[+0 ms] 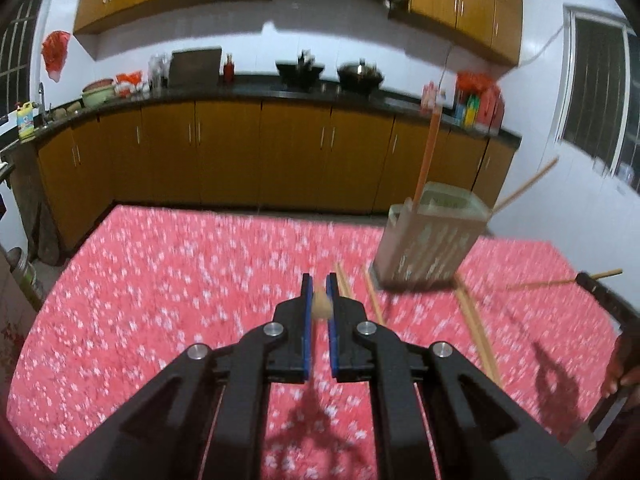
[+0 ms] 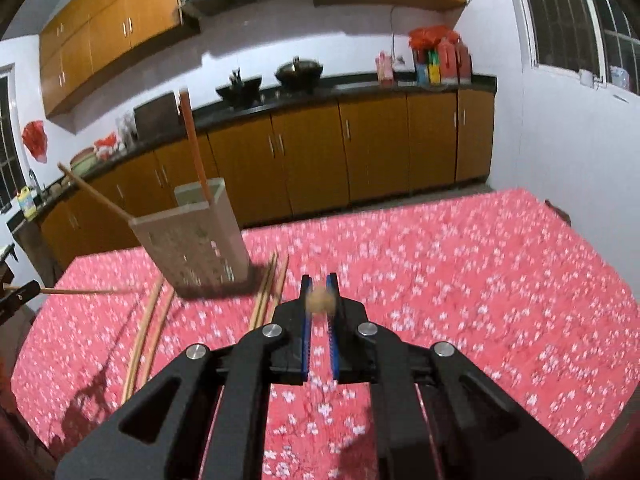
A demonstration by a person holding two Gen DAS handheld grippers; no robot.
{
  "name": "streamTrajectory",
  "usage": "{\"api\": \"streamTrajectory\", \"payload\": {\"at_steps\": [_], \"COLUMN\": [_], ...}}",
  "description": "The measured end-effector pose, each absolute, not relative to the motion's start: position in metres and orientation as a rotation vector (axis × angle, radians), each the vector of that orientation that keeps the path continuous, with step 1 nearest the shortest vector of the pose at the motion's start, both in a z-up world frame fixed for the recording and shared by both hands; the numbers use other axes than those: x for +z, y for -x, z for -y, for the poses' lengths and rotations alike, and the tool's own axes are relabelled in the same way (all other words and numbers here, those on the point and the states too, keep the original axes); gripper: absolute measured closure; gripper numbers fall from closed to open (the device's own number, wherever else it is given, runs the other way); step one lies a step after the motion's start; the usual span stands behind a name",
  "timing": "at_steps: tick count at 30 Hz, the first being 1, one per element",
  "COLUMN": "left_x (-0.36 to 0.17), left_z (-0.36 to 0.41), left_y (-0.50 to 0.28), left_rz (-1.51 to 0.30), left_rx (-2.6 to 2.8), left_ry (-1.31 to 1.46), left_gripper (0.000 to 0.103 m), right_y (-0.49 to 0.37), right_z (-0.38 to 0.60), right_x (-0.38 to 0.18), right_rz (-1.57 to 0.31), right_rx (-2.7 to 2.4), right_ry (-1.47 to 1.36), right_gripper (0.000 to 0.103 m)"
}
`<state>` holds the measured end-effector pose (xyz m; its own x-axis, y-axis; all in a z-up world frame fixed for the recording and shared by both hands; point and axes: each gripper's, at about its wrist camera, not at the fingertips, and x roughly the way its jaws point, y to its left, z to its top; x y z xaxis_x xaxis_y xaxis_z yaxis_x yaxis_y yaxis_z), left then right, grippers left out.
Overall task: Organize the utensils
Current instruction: 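Lift both held chopsticks upright above the table, then drop the right gripper's chopstick into the grey holder while the left drops its own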
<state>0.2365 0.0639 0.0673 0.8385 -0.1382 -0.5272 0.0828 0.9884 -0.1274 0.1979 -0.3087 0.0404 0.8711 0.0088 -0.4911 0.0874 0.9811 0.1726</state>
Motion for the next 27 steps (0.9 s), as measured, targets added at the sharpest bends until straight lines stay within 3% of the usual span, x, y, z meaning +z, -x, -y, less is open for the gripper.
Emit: {"api": "streamTrajectory", "payload": {"at_steps": [15, 27], "left_x": [0.094, 0.157], "left_z": [-0.058, -0.025], "left_y": [-0.233, -0.216], "left_rz": [-0.483, -0.396], "left_rx": [-0.137, -0.334], "left_ry": [0.108, 0.109], "left_gripper": [0.095, 0.095], "right_y": [-0.197, -0.185], "right_z": [0.309, 0.288], "right_x": [0.057, 0.137], "right_rz": [-0.464, -0.337], "right_rx": [-0.039, 0.176], "right_ry": [-0.184, -0.212], "right_gripper": [0.095, 0.095]}}
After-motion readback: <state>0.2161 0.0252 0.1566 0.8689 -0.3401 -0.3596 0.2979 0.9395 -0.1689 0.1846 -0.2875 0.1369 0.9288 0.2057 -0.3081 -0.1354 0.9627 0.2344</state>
